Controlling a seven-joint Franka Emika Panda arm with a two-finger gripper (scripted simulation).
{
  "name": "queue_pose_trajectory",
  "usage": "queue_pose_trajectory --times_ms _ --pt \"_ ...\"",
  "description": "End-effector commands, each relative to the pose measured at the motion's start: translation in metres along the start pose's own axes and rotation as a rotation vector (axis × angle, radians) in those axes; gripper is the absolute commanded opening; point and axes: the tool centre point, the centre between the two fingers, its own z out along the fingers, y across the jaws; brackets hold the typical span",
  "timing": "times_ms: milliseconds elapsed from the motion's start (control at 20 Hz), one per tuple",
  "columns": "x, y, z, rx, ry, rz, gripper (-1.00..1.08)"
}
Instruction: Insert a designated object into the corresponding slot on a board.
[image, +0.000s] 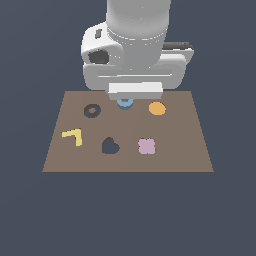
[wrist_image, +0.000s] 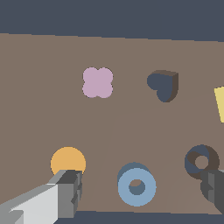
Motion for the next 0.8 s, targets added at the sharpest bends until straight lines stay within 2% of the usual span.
queue_pose_trajectory --times_ms 0,750 --pt "-0.008 0.003 0.01 0.001 0.001 0.021 1.0" --pt "-0.065 0.019 0.086 0.008 0.014 0.177 1.0"
